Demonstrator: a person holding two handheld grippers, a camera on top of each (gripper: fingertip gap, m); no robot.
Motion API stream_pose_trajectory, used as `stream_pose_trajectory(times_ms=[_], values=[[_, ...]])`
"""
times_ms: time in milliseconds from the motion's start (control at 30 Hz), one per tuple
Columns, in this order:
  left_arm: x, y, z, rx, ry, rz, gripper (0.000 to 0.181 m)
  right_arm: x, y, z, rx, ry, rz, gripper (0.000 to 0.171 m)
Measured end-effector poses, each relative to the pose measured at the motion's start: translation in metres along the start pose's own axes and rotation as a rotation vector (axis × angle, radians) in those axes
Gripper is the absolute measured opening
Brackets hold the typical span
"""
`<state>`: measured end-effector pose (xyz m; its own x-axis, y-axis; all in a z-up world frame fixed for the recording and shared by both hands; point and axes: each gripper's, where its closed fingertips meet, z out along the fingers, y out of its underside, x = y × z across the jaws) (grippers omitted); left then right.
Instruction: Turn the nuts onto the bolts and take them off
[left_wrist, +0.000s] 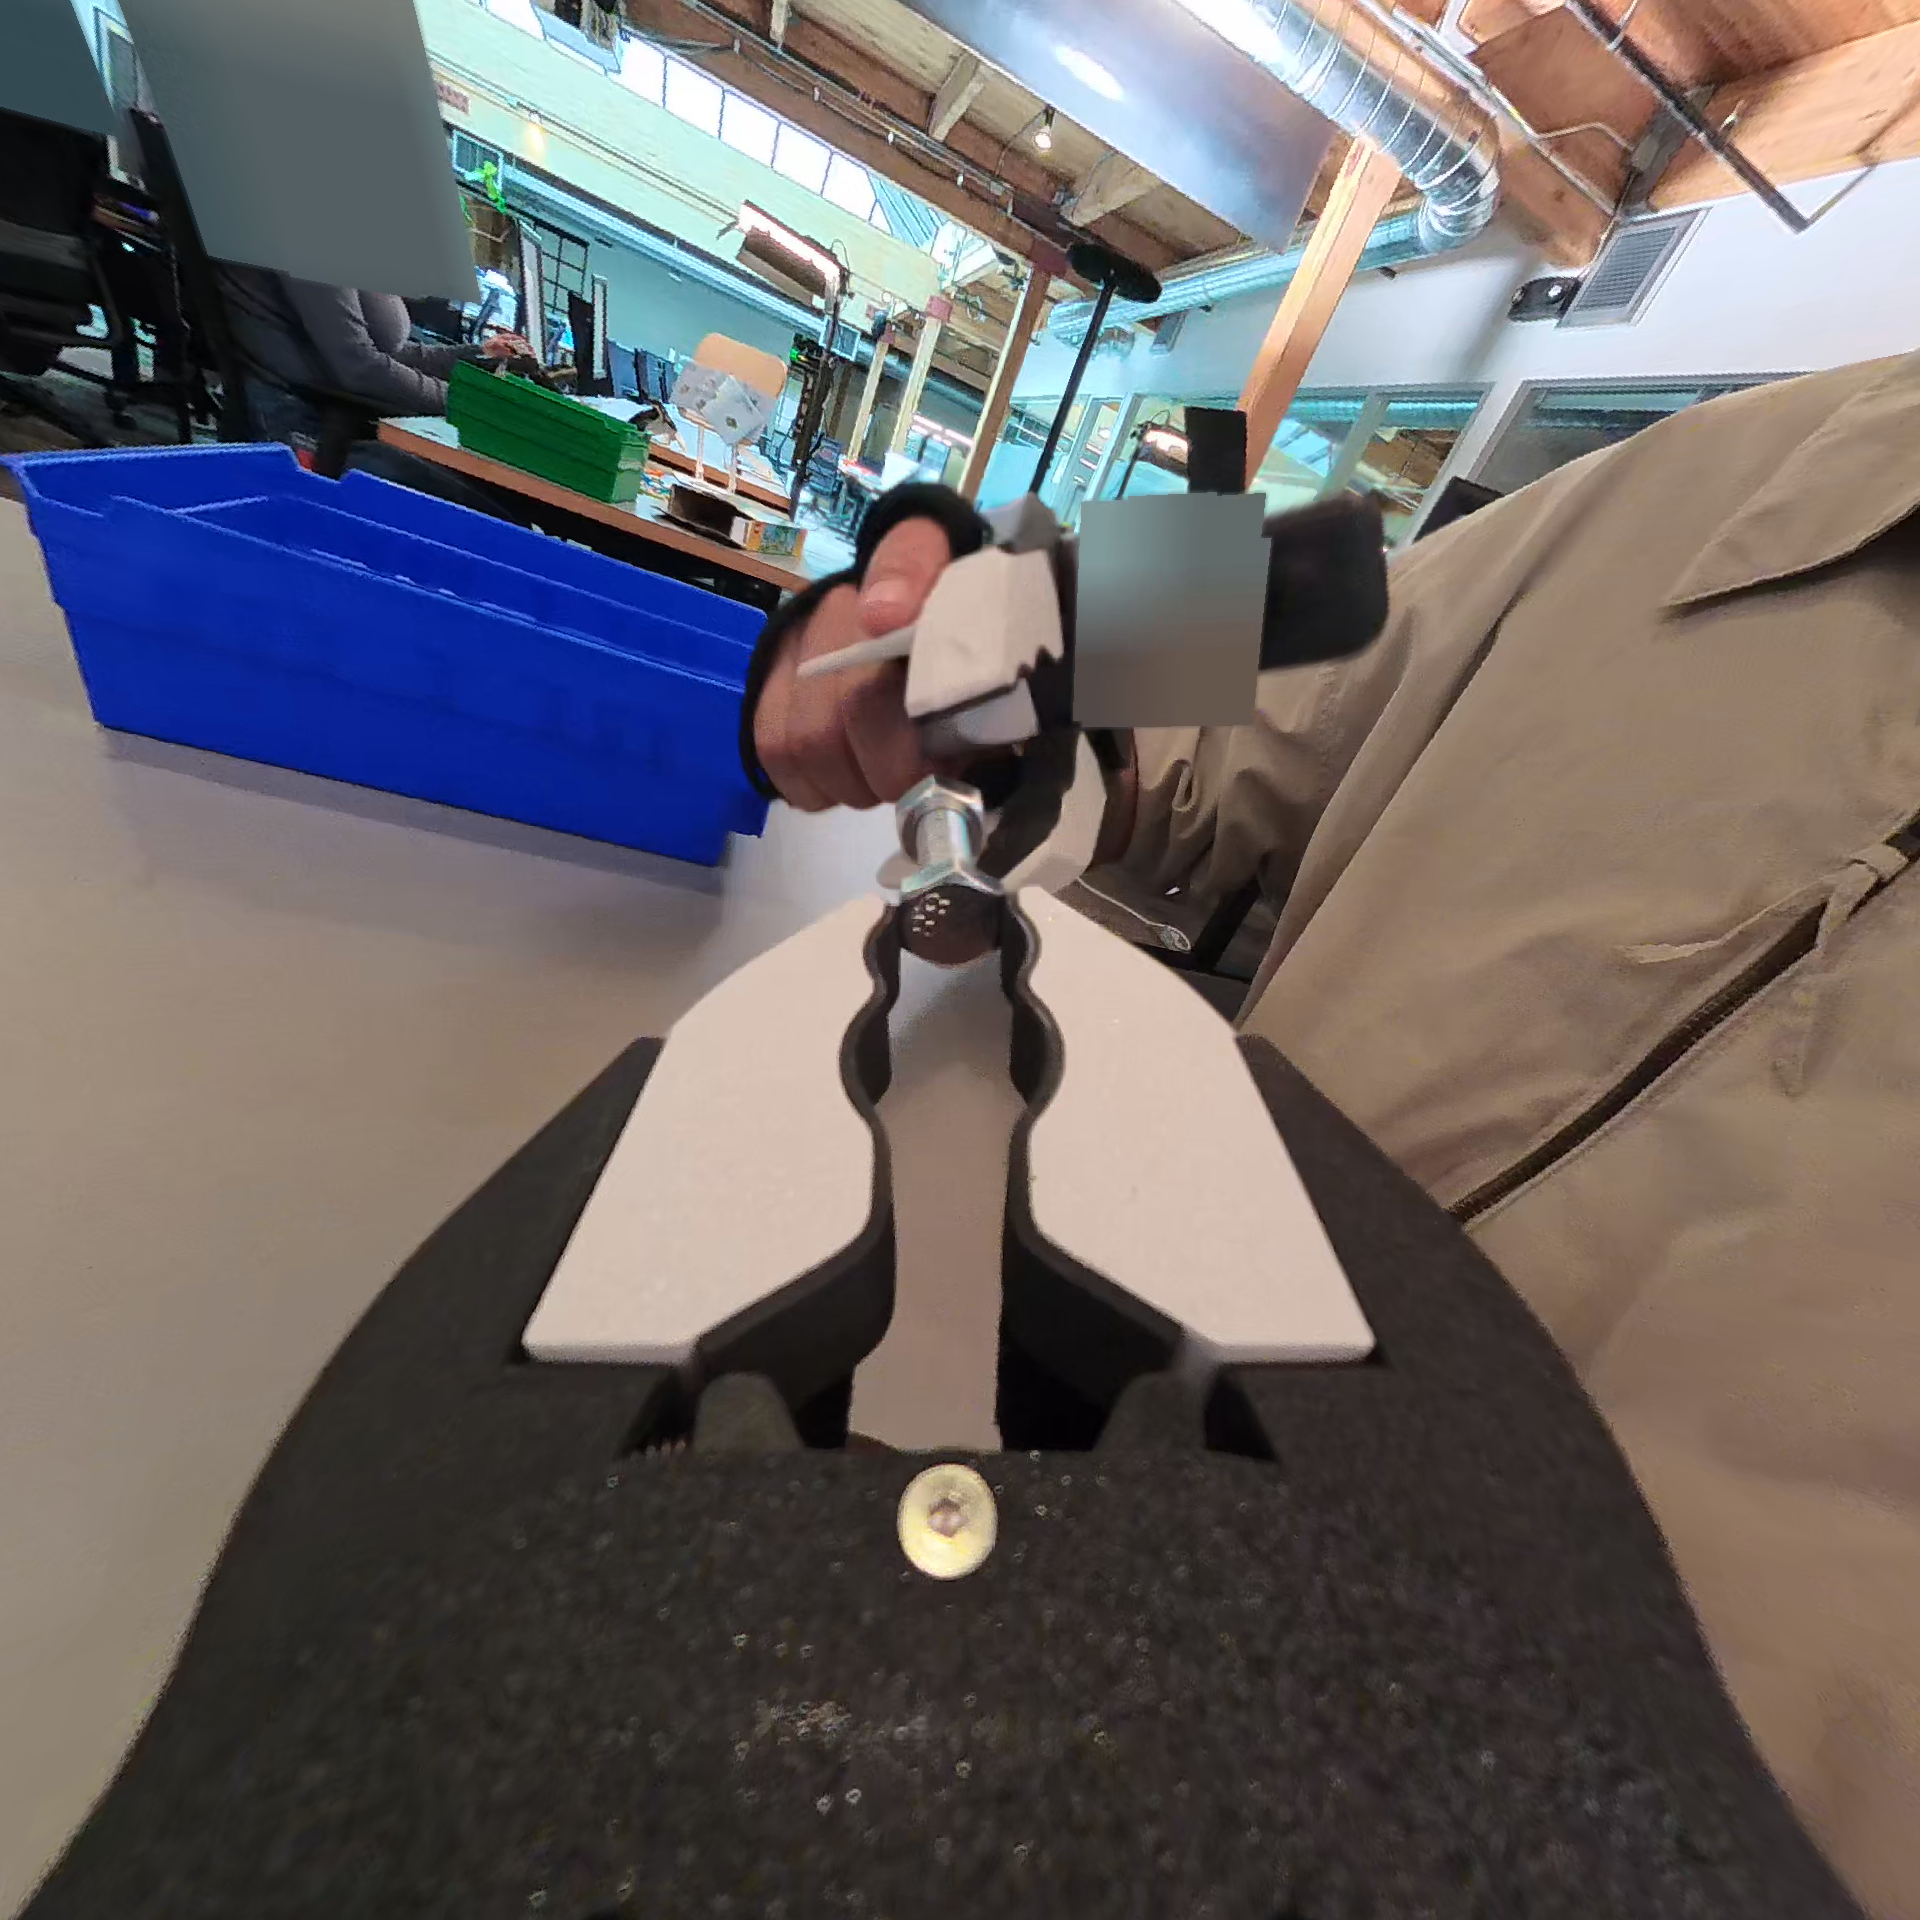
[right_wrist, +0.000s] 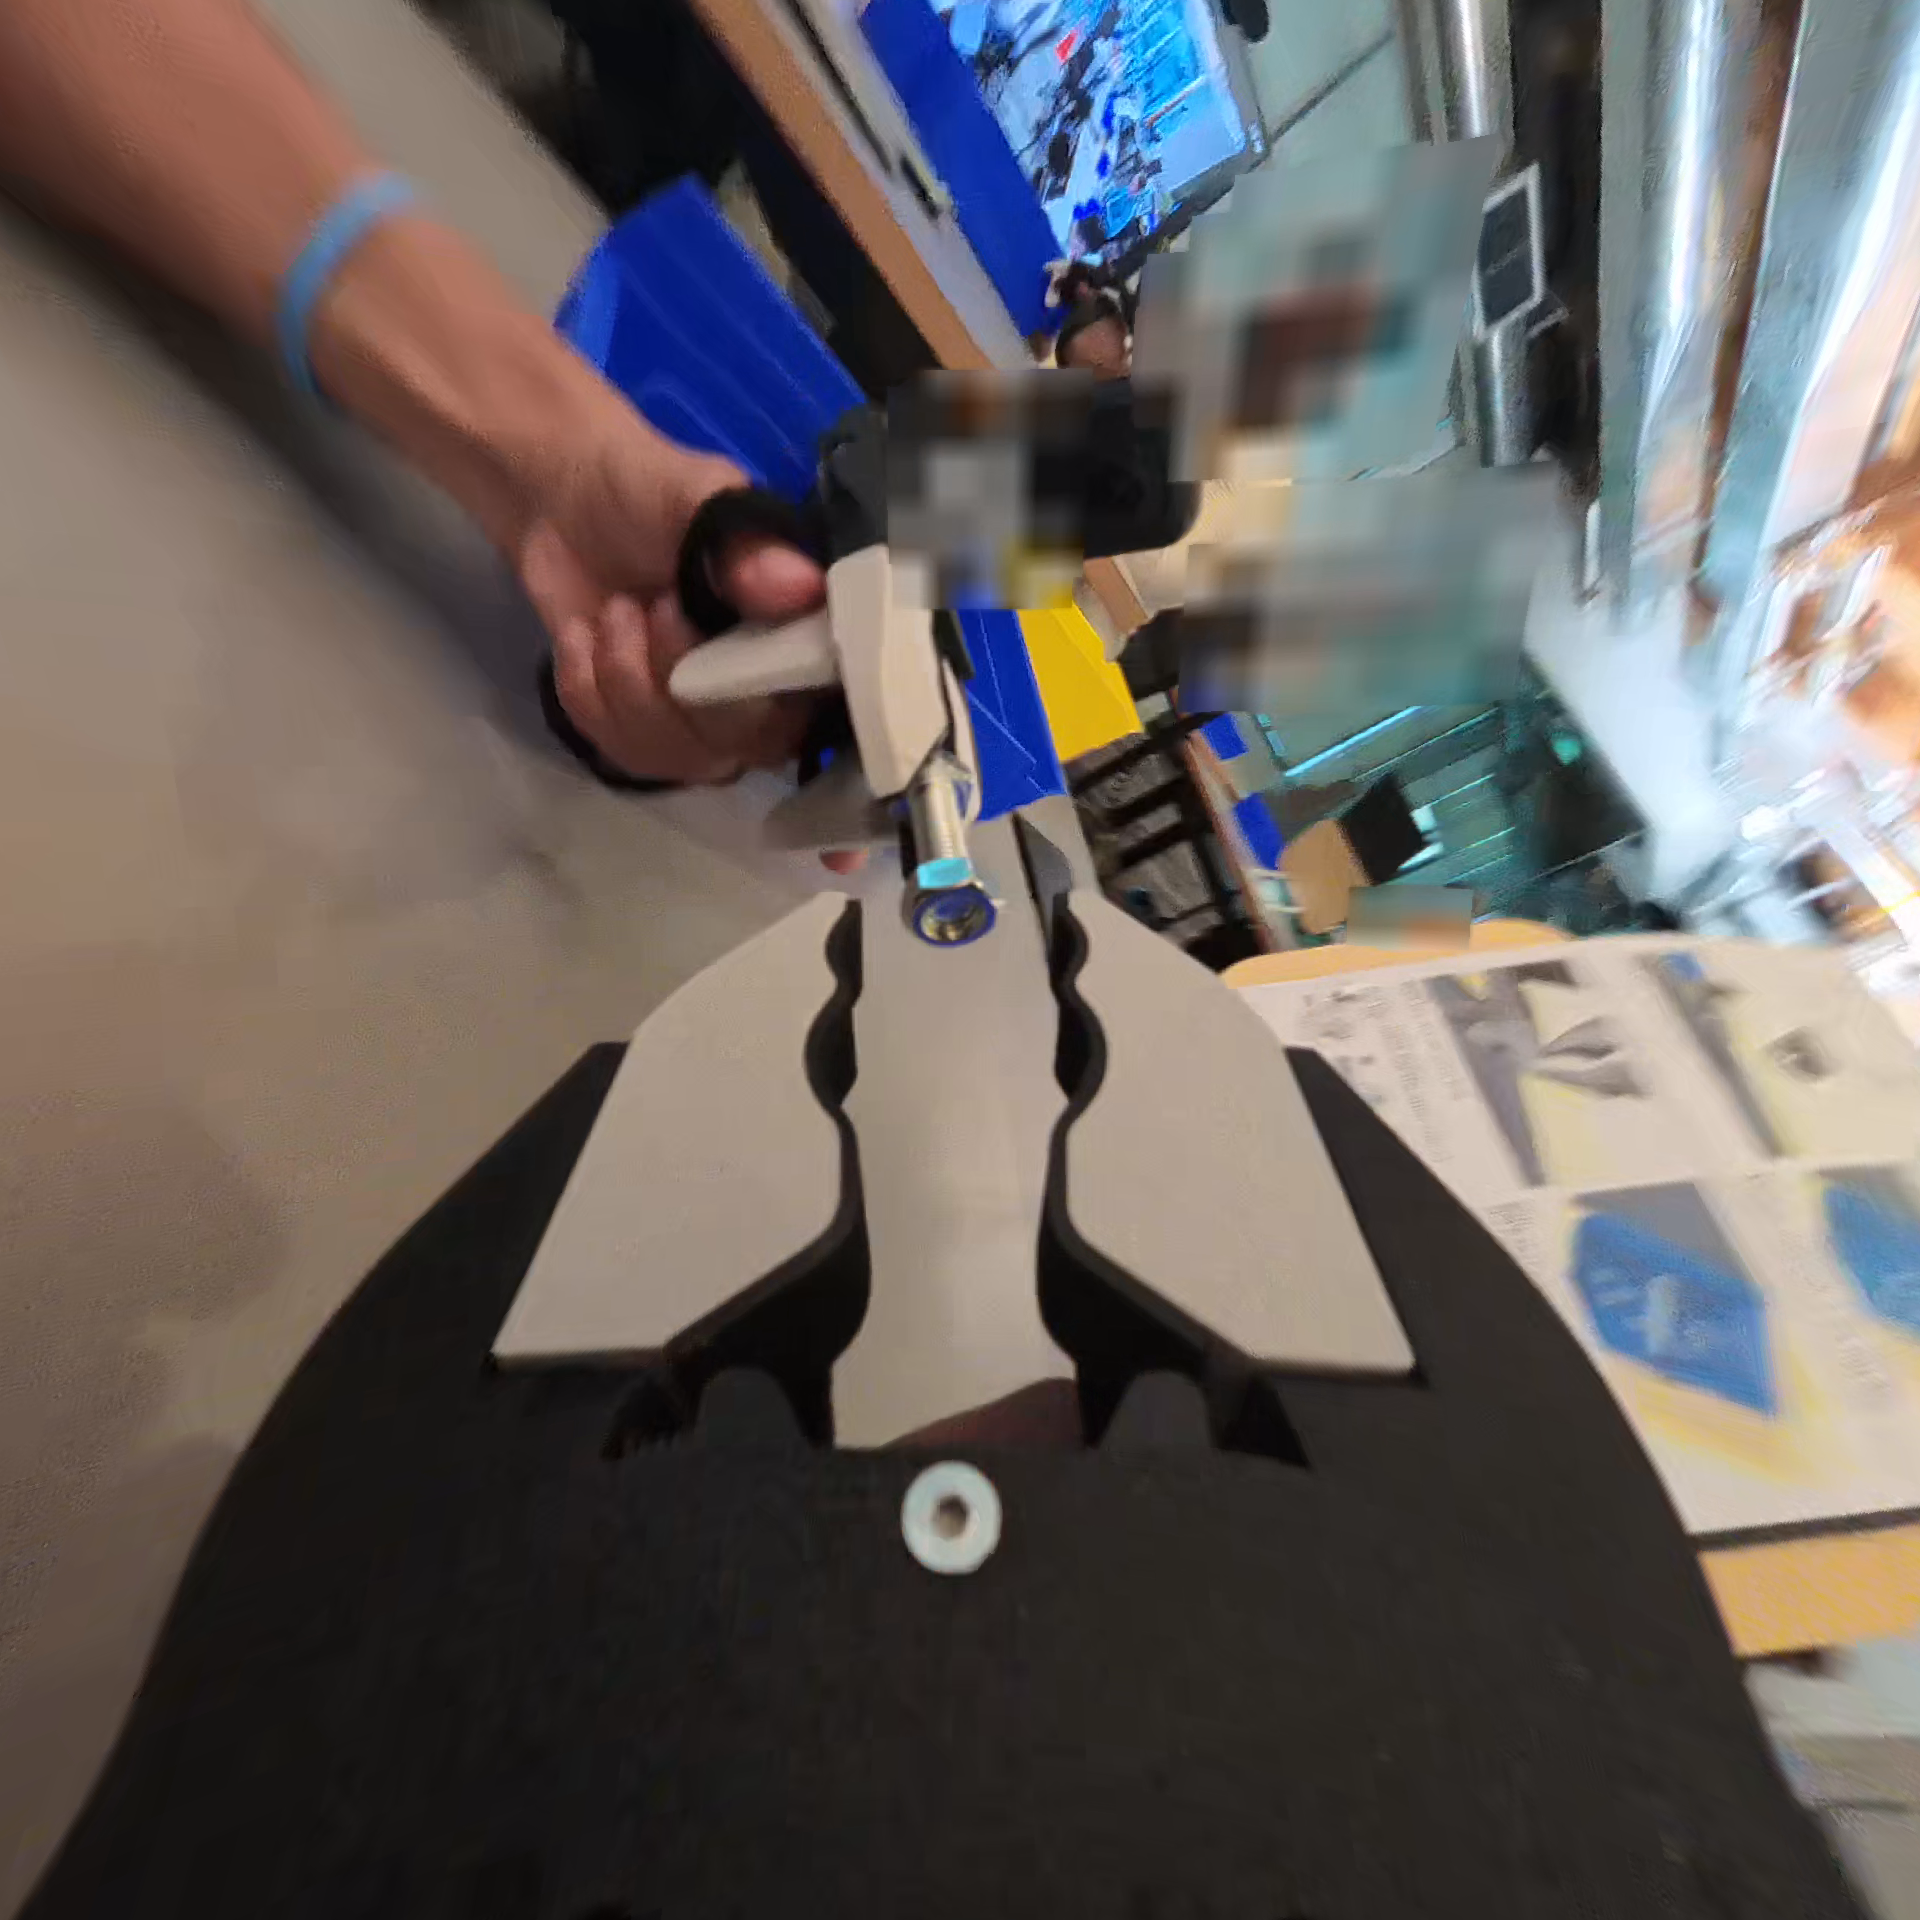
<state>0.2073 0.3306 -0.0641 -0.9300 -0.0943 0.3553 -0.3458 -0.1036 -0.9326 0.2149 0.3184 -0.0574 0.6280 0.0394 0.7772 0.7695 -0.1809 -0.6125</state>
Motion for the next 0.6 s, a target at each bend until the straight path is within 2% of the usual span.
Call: stream_pose_trajectory(times_ms=[67, 167, 233, 333, 467, 500, 533, 600], values=[[0.0009, 0.0018, 0.0013, -0.008, 0.006, -0.001, 0.018, -0.0006, 0.0056, 0.0033, -0.049, 0.015, -0.126, 0.037], [0.0022, 0.0053, 0.0044, -0.027, 0.009, 0.001, 0.018, -0.0045, 0.002, 0.0032, -0.019, -0.012, -0.184, 0.019], [0.0014, 0.0041, 0.0032, -0.02, 0.003, 0.004, 0.018, -0.0051, 0.0016, 0.0044, -0.029, -0.035, -0.166, 0.019], [-0.0029, 0.0036, 0.0011, -0.022, -0.03, 0.022, 0.018, -0.005, 0.0054, 0.0077, -0.035, -0.135, 0.167, 0.019], [-0.0024, 0.0019, -0.0011, -0.02, -0.034, 0.036, 0.018, -0.0077, 0.002, 0.0094, 0.034, -0.369, 0.98, 0.019], [-0.0017, 0.0021, -0.0002, -0.024, -0.034, 0.04, 0.018, -0.0062, 0.0003, 0.0082, 0.063, -0.414, 1.127, 0.019], [-0.0022, 0.0025, 0.0008, -0.029, -0.043, 0.048, 0.018, -0.0049, 0.0, 0.0072, 0.086, -0.427, 1.199, 0.019], [0.0001, 0.0012, 0.0015, -0.018, -0.023, 0.034, 0.018, -0.0064, -0.0012, 0.0047, 0.118, -0.38, 1.101, 0.019]])
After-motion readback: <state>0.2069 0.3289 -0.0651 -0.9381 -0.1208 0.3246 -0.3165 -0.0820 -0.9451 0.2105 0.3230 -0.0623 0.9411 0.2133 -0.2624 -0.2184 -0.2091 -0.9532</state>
